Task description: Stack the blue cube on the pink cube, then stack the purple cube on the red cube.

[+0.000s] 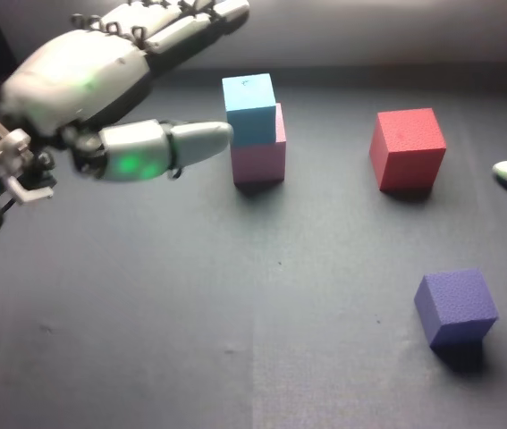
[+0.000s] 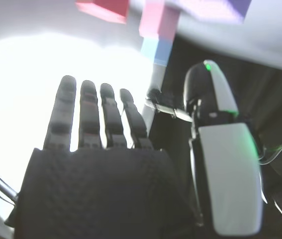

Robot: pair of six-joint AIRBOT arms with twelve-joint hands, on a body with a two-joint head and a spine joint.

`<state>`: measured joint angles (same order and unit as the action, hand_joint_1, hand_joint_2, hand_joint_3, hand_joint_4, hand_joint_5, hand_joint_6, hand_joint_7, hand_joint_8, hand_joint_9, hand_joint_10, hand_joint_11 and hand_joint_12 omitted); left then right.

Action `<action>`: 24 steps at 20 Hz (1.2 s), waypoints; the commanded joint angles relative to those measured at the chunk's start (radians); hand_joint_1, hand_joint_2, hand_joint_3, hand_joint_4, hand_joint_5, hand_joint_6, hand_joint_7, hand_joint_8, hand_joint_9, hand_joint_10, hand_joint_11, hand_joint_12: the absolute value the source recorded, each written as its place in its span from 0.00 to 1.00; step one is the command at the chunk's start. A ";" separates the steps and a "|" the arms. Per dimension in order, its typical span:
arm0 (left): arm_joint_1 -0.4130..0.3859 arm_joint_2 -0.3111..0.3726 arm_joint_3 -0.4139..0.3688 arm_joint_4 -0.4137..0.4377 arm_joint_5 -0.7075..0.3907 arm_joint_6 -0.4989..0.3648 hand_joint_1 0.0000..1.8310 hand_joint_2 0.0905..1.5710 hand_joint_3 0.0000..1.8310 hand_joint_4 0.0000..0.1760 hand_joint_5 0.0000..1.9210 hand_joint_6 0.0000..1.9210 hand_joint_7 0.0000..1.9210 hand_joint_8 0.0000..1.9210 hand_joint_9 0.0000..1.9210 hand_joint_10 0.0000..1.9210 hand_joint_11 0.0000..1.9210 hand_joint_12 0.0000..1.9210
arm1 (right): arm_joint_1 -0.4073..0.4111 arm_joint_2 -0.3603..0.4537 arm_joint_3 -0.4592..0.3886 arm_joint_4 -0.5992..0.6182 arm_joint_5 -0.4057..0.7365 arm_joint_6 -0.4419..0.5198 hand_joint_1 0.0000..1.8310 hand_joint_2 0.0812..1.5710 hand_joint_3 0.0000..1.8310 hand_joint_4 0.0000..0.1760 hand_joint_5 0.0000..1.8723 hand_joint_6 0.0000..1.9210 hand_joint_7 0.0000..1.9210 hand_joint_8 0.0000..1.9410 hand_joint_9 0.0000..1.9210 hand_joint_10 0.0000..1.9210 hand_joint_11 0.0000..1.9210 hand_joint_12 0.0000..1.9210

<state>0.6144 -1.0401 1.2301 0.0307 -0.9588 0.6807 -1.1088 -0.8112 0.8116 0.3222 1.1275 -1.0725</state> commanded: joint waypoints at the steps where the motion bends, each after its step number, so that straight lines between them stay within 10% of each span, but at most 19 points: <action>1: 0.024 0.024 -0.013 -0.033 -0.200 -0.009 0.26 0.82 0.01 1.00 0.00 0.00 0.00 0.00 0.00 0.00 0.00 0.00 | 0.019 -0.015 0.013 -0.022 0.055 0.011 0.41 0.70 0.00 0.00 0.00 0.00 0.00 0.00 0.00 0.00 0.02 0.01; 3: 0.073 0.043 -0.039 -0.056 -0.251 -0.009 0.30 0.88 0.01 0.94 0.00 0.00 0.00 0.00 0.00 0.00 0.00 0.00 | 0.040 -0.038 0.035 -0.035 0.011 0.025 0.43 0.64 0.03 0.00 0.00 0.00 0.01 0.00 0.02 0.02 0.00 0.41; 7: 0.160 0.058 -0.064 -0.122 -0.311 -0.009 0.40 0.89 0.00 0.80 0.00 0.00 0.00 0.00 0.00 0.00 0.00 0.00 | 0.074 -0.084 0.070 -0.043 -0.061 0.033 0.46 0.65 0.00 0.00 0.00 0.00 0.02 0.01 0.02 0.03 0.00 0.78; 13: 0.225 0.069 -0.084 -0.163 -0.357 -0.018 0.40 0.89 0.00 0.50 0.00 0.00 0.00 0.00 0.00 0.00 0.00 0.00 | 0.146 -0.166 0.143 -0.044 -0.194 0.033 0.52 0.68 0.00 0.00 0.00 0.00 0.07 0.01 0.04 0.05 0.00 0.60; 14: 0.227 0.069 -0.084 -0.163 -0.357 -0.019 0.41 0.88 0.00 0.49 0.00 0.00 0.00 0.00 0.00 0.00 0.00 0.00 | 0.154 -0.175 0.151 -0.049 -0.205 0.033 0.54 0.71 0.00 0.00 0.12 0.01 0.21 0.03 0.12 0.21 0.00 0.76; 15: 0.227 0.069 -0.084 -0.163 -0.357 -0.020 0.41 0.88 0.00 0.47 0.00 0.00 0.00 0.00 0.00 0.00 0.00 0.00 | 0.178 -0.185 0.164 -0.065 -0.228 0.033 0.63 0.81 0.00 0.00 0.27 0.60 0.41 0.54 0.32 0.52 0.22 0.87; 18: 0.232 0.072 -0.084 -0.164 -0.359 -0.026 0.35 0.88 0.00 0.41 0.00 0.00 0.00 0.00 0.00 0.00 0.00 0.00 | 0.221 -0.186 0.170 -0.090 -0.237 0.014 0.60 0.81 0.00 0.00 0.35 0.73 0.47 0.88 0.54 0.96 0.56 0.99; 24: 0.263 0.087 -0.102 -0.170 -0.389 -0.028 0.33 0.87 0.00 0.36 0.00 0.00 0.00 0.00 0.00 0.00 0.00 0.00 | 0.354 -0.158 0.175 -0.129 -0.224 -0.055 0.73 0.79 0.00 0.00 0.31 0.72 0.39 0.70 0.39 0.82 0.32 0.88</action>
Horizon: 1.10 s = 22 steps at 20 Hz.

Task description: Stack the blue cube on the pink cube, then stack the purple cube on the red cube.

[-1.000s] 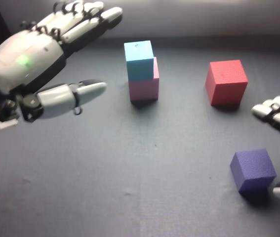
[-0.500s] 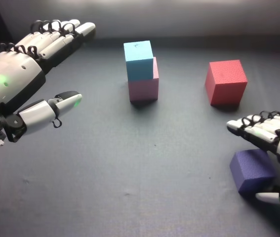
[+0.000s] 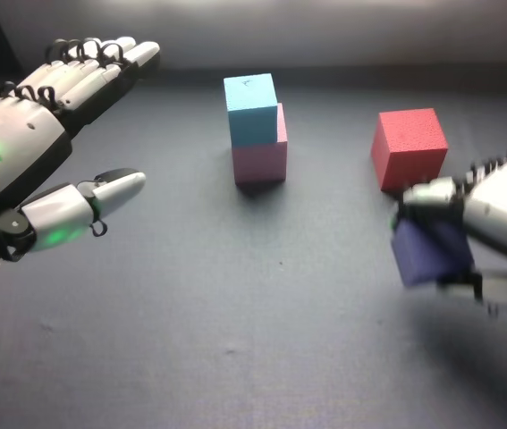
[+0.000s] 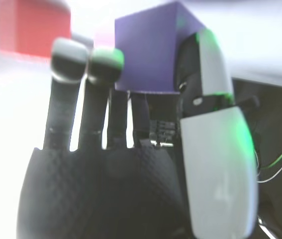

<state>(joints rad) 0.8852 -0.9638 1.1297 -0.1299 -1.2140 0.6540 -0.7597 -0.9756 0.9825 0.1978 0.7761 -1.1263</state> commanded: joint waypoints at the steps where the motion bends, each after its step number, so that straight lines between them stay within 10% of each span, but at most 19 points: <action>1: -0.002 0.011 -0.003 -0.011 -0.138 -0.001 0.33 0.87 0.00 0.34 0.00 0.00 0.00 0.00 0.00 0.00 0.00 0.00 | 0.028 0.009 0.009 -0.005 0.127 -0.016 0.66 0.81 0.00 0.00 0.32 0.67 0.38 0.85 0.43 0.91 0.38 0.98; 3: 0.019 0.011 -0.011 -0.020 -0.147 -0.001 0.33 0.87 0.00 0.29 0.00 0.00 0.00 0.00 0.00 0.00 0.00 0.00 | 0.106 0.009 0.042 0.002 0.105 -0.052 0.65 0.83 0.00 0.00 0.31 0.67 0.35 0.90 0.42 0.99 0.43 1.00; 5: 0.041 0.007 -0.015 -0.030 -0.153 -0.008 0.35 0.87 0.00 0.18 0.00 0.00 0.00 0.00 0.00 0.00 0.00 0.00 | 0.184 -0.010 0.091 0.021 0.042 -0.085 0.62 0.83 0.00 0.00 0.30 0.77 0.38 0.81 0.34 0.81 0.30 0.97; 8: 0.062 -0.004 -0.015 -0.040 -0.154 -0.022 0.37 0.86 0.00 0.13 0.00 0.00 0.00 0.00 0.00 0.00 0.00 0.00 | 0.262 -0.046 0.147 0.076 -0.026 -0.174 0.67 0.78 0.00 0.00 0.35 0.68 0.44 0.70 0.45 0.70 0.41 0.87; 9: 0.066 -0.008 -0.014 -0.041 -0.152 -0.025 0.40 0.86 0.00 0.05 0.00 0.00 0.00 0.00 0.00 0.00 0.00 0.00 | 0.287 -0.063 0.167 0.112 -0.050 -0.220 0.60 0.80 0.00 0.00 0.36 0.73 0.27 0.49 0.19 0.60 0.10 0.94; 10: 0.069 -0.013 -0.012 -0.041 -0.151 -0.030 0.41 0.85 0.00 0.00 0.00 0.00 0.00 0.00 0.00 0.00 0.00 0.00 | 0.306 -0.079 0.187 0.138 -0.073 -0.254 0.62 0.82 0.00 0.00 0.37 0.69 0.29 0.81 0.26 0.80 0.25 0.99; 12: 0.070 -0.022 -0.007 -0.040 -0.149 -0.038 0.42 0.85 0.00 0.00 0.00 0.00 0.00 0.00 0.00 0.00 0.00 0.00 | 0.330 -0.113 0.232 0.178 -0.114 -0.287 0.61 0.84 0.00 0.00 0.38 0.72 0.24 0.92 0.18 0.85 0.17 1.00; 16: 0.071 -0.028 -0.006 -0.038 -0.153 -0.041 0.40 0.86 0.00 0.01 0.00 0.00 0.00 0.00 0.00 0.00 0.00 0.00 | 0.333 -0.166 0.303 0.232 -0.164 -0.289 0.64 0.81 0.00 0.00 0.32 0.72 0.40 0.78 0.41 0.71 0.37 0.91; 20: 0.075 -0.035 -0.003 -0.038 -0.156 -0.050 0.39 0.86 0.00 0.08 0.00 0.00 0.00 0.00 0.00 0.00 0.00 0.00 | 0.333 -0.182 0.335 0.272 -0.195 -0.289 0.60 0.83 0.00 0.00 0.30 0.81 0.36 0.78 0.34 0.61 0.26 0.89; 21: 0.075 -0.036 -0.003 -0.038 -0.157 -0.051 0.38 0.86 0.00 0.12 0.00 0.00 0.00 0.00 0.00 0.00 0.00 0.00 | 0.333 -0.186 0.342 0.282 -0.199 -0.289 0.62 0.85 0.00 0.00 0.24 0.80 0.37 0.85 0.38 0.78 0.36 0.98; 22: 0.077 -0.036 -0.003 -0.038 -0.158 -0.052 0.38 0.86 0.00 0.12 0.00 0.00 0.00 0.00 0.00 0.00 0.00 0.00 | 0.333 -0.190 0.347 0.290 -0.203 -0.289 0.75 0.83 0.00 0.00 0.12 0.53 0.27 0.82 0.34 0.87 0.26 0.99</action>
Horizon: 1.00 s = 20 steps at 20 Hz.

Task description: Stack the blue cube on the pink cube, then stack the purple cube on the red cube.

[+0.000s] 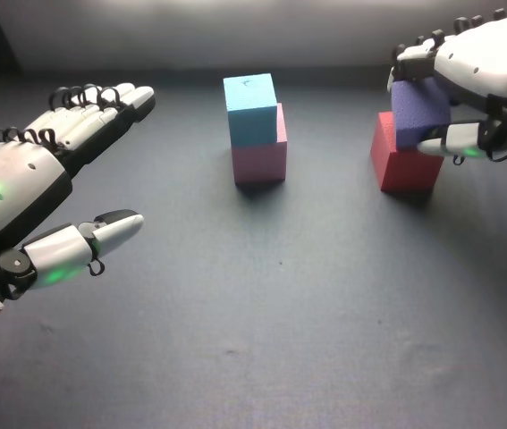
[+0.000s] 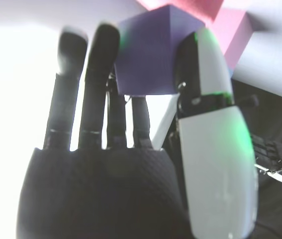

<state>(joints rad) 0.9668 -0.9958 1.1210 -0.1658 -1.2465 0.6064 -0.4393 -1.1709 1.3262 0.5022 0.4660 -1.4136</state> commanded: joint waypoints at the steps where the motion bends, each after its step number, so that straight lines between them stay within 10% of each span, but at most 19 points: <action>1: -0.003 -0.004 0.006 -0.004 -0.128 -0.005 0.38 0.86 0.00 0.10 0.00 0.00 0.00 0.00 0.00 0.00 0.00 0.00 | 0.012 0.001 0.008 -0.008 0.103 -0.002 0.68 0.84 0.00 0.00 0.10 0.34 0.18 0.54 0.23 0.75 0.19 0.97; 3: 0.000 -0.004 0.006 -0.006 -0.130 -0.009 0.40 0.86 0.00 0.01 0.01 0.00 0.00 0.00 0.00 0.00 0.00 0.00 | 0.012 0.000 0.011 0.000 0.099 -0.002 0.56 0.86 0.00 0.00 0.02 0.08 0.08 0.16 0.07 0.55 0.03 0.93; 5: 0.001 -0.005 0.006 -0.007 -0.132 -0.010 0.40 0.86 0.00 0.00 0.01 0.00 0.00 0.00 0.00 0.00 0.00 0.00 | 0.012 0.000 0.011 0.005 0.097 -0.002 0.52 0.87 0.00 0.22 0.00 0.01 0.03 0.03 0.01 0.47 0.00 0.88; 7: 0.001 -0.006 0.006 -0.008 -0.132 -0.010 0.41 0.87 0.00 0.00 0.01 0.00 0.00 0.00 0.00 0.00 0.00 0.00 | 0.012 0.000 0.011 0.005 0.097 -0.002 0.55 0.85 0.00 0.06 0.00 0.00 0.01 0.01 0.00 0.49 0.00 0.88; 10: 0.002 -0.006 0.006 -0.009 -0.132 -0.010 0.44 0.86 0.00 0.00 0.02 0.00 0.00 0.00 0.00 0.00 0.00 0.00 | 0.012 0.000 0.008 0.006 0.097 -0.002 0.58 0.85 0.00 0.12 0.00 0.00 0.00 0.00 0.00 0.43 0.00 0.84; 12: 0.003 -0.006 0.005 -0.009 -0.134 -0.013 0.45 0.85 0.00 0.00 0.02 0.00 0.00 0.00 0.00 0.00 0.00 0.00 | 0.012 0.001 -0.001 0.006 0.097 -0.002 0.61 0.85 0.00 0.14 0.00 0.00 0.00 0.00 0.00 0.15 0.00 0.69; 13: 0.005 -0.005 0.004 -0.011 -0.137 -0.013 0.47 0.85 0.00 0.01 0.02 0.00 0.00 0.00 0.00 0.00 0.00 0.00 | 0.012 0.001 -0.007 0.006 0.099 -0.002 0.58 0.85 0.00 0.32 0.00 0.00 0.00 0.00 0.00 0.09 0.00 0.59; 15: 0.010 -0.004 0.001 -0.014 -0.141 -0.013 0.48 0.84 0.00 0.00 0.02 0.00 0.00 0.00 0.00 0.00 0.00 0.00 | 0.010 0.016 -0.025 0.006 0.112 -0.002 0.55 0.85 0.00 0.32 0.00 0.00 0.00 0.00 0.00 0.09 0.00 0.57; 17: 0.017 -0.003 -0.003 -0.019 -0.149 -0.013 0.48 0.83 0.00 0.01 0.02 0.00 0.00 0.00 0.00 0.00 0.00 0.00 | -0.010 0.058 -0.071 0.001 0.154 -0.002 0.50 0.86 0.00 0.54 0.00 0.00 0.00 0.00 0.00 0.18 0.00 0.80; 20: 0.032 0.004 -0.013 -0.028 -0.172 -0.014 0.46 0.83 0.00 0.06 0.02 0.00 0.00 0.00 0.00 0.00 0.00 0.00 | -0.075 0.152 -0.188 -0.026 0.267 -0.002 0.46 0.86 0.00 0.45 0.00 0.00 0.00 0.00 0.00 0.17 0.00 0.72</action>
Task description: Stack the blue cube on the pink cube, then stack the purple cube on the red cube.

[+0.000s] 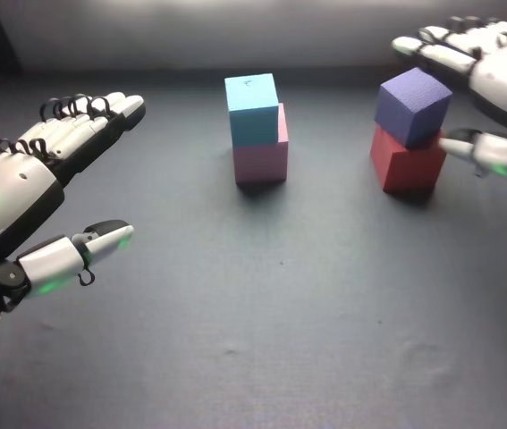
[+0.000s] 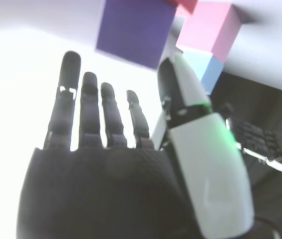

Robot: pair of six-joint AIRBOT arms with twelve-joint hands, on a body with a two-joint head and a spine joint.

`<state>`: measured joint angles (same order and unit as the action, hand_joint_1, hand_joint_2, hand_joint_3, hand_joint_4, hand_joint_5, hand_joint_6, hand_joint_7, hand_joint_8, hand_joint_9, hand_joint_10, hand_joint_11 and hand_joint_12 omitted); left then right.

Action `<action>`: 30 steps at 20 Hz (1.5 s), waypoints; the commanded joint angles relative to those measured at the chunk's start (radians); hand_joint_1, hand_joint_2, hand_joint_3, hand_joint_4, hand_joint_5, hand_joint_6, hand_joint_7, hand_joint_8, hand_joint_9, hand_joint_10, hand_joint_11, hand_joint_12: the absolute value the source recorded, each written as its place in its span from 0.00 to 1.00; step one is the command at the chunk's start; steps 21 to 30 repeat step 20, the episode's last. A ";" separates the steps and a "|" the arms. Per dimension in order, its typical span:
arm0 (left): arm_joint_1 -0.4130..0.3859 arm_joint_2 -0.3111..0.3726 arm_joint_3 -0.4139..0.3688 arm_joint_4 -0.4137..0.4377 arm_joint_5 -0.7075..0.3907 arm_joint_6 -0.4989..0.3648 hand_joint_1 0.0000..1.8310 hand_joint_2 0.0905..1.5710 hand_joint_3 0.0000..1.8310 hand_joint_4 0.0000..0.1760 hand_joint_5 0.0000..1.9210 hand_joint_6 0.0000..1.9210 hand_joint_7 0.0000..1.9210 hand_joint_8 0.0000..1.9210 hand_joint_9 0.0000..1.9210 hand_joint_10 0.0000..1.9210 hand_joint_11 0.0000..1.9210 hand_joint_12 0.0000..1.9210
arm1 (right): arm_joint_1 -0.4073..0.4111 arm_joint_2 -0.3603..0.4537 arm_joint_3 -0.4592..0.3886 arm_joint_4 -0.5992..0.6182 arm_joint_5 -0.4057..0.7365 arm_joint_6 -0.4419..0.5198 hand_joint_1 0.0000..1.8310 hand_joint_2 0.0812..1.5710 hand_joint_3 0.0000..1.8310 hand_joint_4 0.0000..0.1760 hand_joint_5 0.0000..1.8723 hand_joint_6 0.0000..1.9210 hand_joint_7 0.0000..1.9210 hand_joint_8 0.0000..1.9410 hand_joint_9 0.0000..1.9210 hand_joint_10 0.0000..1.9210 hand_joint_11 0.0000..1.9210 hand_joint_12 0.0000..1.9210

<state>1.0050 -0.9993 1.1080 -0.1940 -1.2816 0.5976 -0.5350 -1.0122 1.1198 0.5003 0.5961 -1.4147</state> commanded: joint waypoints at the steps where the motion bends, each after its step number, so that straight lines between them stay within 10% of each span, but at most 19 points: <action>1: 0.002 0.009 -0.005 -0.004 -0.151 -0.005 0.46 0.83 0.00 0.14 0.01 0.00 0.00 0.00 0.00 0.00 0.00 0.00 | -0.017 0.027 -0.030 -0.029 0.182 -0.001 0.44 0.87 0.00 0.48 0.00 0.00 0.00 0.00 0.00 0.11 0.00 0.65; 5: 0.039 0.027 -0.029 -0.028 -0.216 -0.004 0.36 0.82 0.00 0.29 0.00 0.00 0.00 0.00 0.00 0.00 0.00 0.00 | -0.185 0.136 -0.195 -0.112 0.428 0.083 0.32 0.88 0.00 0.33 0.00 0.00 0.00 0.00 0.00 0.00 0.00 0.06; 6: 0.053 0.033 -0.036 -0.040 -0.238 -0.002 0.31 0.79 0.00 0.35 0.00 0.00 0.00 0.00 0.00 0.00 0.00 0.00 | -0.222 0.156 -0.217 -0.116 0.485 0.110 0.28 0.88 0.00 0.55 0.00 0.00 0.00 0.00 0.00 0.00 0.00 0.01; 7: 0.063 0.039 -0.041 -0.051 -0.261 0.000 0.31 0.78 0.00 0.38 0.00 0.00 0.00 0.00 0.00 0.00 0.00 0.00 | -0.258 0.174 -0.239 -0.117 0.548 0.142 0.25 0.88 0.00 0.63 0.00 0.00 0.00 0.00 0.00 0.00 0.00 0.00; 8: 0.070 0.046 -0.046 -0.066 -0.286 0.004 0.26 0.79 0.00 0.43 0.00 0.00 0.00 0.00 0.00 0.00 0.00 0.00 | -0.309 0.200 -0.262 -0.120 0.640 0.192 0.15 0.88 0.00 0.26 0.00 0.00 0.00 0.00 0.00 0.00 0.00 0.00; 10: 0.071 0.058 -0.051 -0.071 -0.316 0.013 0.24 0.79 0.00 0.26 0.00 0.00 0.00 0.00 0.00 0.00 0.00 0.00 | -0.355 0.228 -0.286 -0.121 0.736 0.217 0.15 0.88 0.00 0.20 0.00 0.00 0.00 0.00 0.00 0.00 0.00 0.00; 12: 0.071 0.083 -0.064 -0.074 -0.380 0.025 0.31 0.80 0.00 0.51 0.00 0.00 0.00 0.00 0.00 0.00 0.00 0.00 | -0.396 0.263 -0.323 -0.134 0.855 0.219 0.16 0.90 0.01 0.33 0.00 0.00 0.00 0.00 0.00 0.00 0.00 0.00; 13: 0.071 0.091 -0.071 -0.077 -0.408 0.035 0.39 0.83 0.01 0.42 0.00 0.00 0.00 0.00 0.00 0.00 0.00 0.00 | -0.403 0.271 -0.331 -0.140 0.886 0.219 0.17 0.89 0.00 0.37 0.00 0.00 0.00 0.00 0.00 0.00 0.00 0.00; 14: 0.071 0.114 -0.090 -0.076 -0.449 0.054 0.48 0.82 0.00 0.75 0.00 0.00 0.00 0.00 0.00 0.00 0.00 0.00 | -0.410 0.289 -0.343 -0.150 0.919 0.219 0.23 0.85 0.00 0.37 0.00 0.00 0.00 0.00 0.00 0.00 0.00 0.00; 17: 0.054 0.133 -0.100 -0.050 -0.449 0.087 0.50 0.86 0.01 0.57 0.00 0.00 0.00 0.00 0.00 0.00 0.00 0.00 | -0.426 0.307 -0.357 -0.177 0.977 0.219 0.23 0.82 0.00 0.40 0.00 0.00 0.00 0.00 0.00 0.00 0.00 0.00; 18: 0.036 0.143 -0.102 -0.033 -0.449 0.094 0.50 0.86 0.01 0.69 0.00 0.00 0.00 0.00 0.00 0.00 0.00 0.00 | -0.434 0.321 -0.367 -0.194 1.020 0.219 0.25 0.83 0.00 0.83 0.04 0.08 0.04 0.01 0.04 0.04 0.00 0.25; 19: 0.017 0.155 -0.108 -0.016 -0.449 0.107 0.44 0.87 0.01 0.81 0.00 0.00 0.00 0.00 0.00 0.00 0.00 0.00 | -0.443 0.335 -0.375 -0.209 1.056 0.219 0.33 0.89 0.00 0.97 0.19 0.76 0.12 0.05 0.05 0.06 0.00 0.20; 20: -0.005 0.170 -0.115 0.005 -0.449 0.125 0.41 0.90 0.01 0.85 0.00 0.00 0.00 0.00 0.00 0.00 0.00 0.00 | -0.456 0.353 -0.385 -0.220 1.089 0.219 0.29 0.94 0.00 0.99 0.18 0.95 0.11 0.16 0.01 0.26 0.00 0.25; 30: -0.005 0.170 -0.115 0.005 -0.449 0.125 0.41 0.90 0.01 0.85 0.00 0.00 0.00 0.00 0.00 0.00 0.00 0.00 | -0.456 0.353 -0.385 -0.220 1.089 0.219 0.29 0.94 0.00 0.99 0.18 0.95 0.11 0.16 0.01 0.26 0.00 0.25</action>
